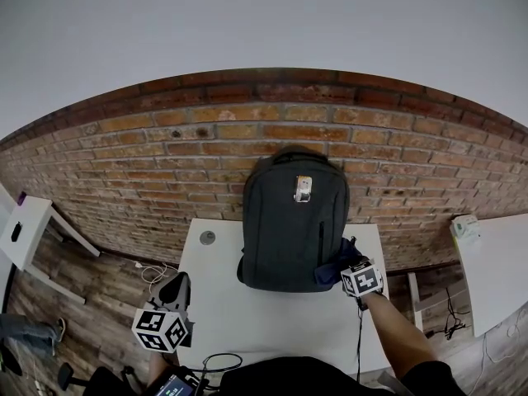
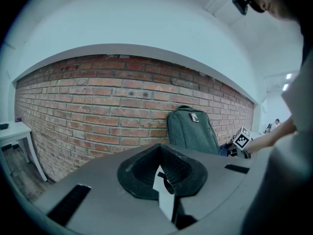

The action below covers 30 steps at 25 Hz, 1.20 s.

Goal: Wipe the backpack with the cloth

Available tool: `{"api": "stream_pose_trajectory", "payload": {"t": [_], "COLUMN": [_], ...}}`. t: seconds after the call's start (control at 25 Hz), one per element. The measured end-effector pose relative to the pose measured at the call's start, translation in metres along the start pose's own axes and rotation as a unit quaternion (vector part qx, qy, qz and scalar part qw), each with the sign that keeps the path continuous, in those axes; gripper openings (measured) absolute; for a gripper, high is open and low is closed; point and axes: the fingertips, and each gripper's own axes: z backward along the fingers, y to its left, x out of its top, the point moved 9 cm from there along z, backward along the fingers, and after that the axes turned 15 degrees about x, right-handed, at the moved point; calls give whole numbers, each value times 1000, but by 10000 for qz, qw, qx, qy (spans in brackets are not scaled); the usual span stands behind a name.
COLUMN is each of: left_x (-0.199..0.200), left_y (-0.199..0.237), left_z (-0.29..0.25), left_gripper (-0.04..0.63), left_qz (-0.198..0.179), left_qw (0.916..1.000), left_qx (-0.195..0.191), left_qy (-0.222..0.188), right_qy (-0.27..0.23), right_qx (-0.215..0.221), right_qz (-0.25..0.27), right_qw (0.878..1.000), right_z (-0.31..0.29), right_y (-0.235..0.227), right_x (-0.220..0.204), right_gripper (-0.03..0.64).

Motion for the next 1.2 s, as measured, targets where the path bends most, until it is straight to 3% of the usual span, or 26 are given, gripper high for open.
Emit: {"api": "stream_pose_trajectory", "payload": {"t": [0.44, 0.6, 0.84, 1.2], "left_x": [-3, -3, -2, -3], "left_y": [-2, -5, -6, -2], "left_z": [3, 2, 3, 10], "left_gripper": [-3, -3, -3, -3], "left_qz": [20, 3, 15, 8], "left_qw": [10000, 10000, 10000, 9999], "left_qx": [50, 26, 33, 127], "left_qy": [50, 48, 21, 30], "right_qy": [495, 446, 196, -551], "right_qx": [207, 246, 242, -8], "right_qz": [-334, -429, -447, -187], "right_qw": [9980, 9978, 9985, 9983], "right_z": [-10, -11, -4, 8], "right_y": [24, 26, 18, -4], "right_x": [-57, -63, -48, 7], "right_gripper": [9, 10, 11, 9]}}
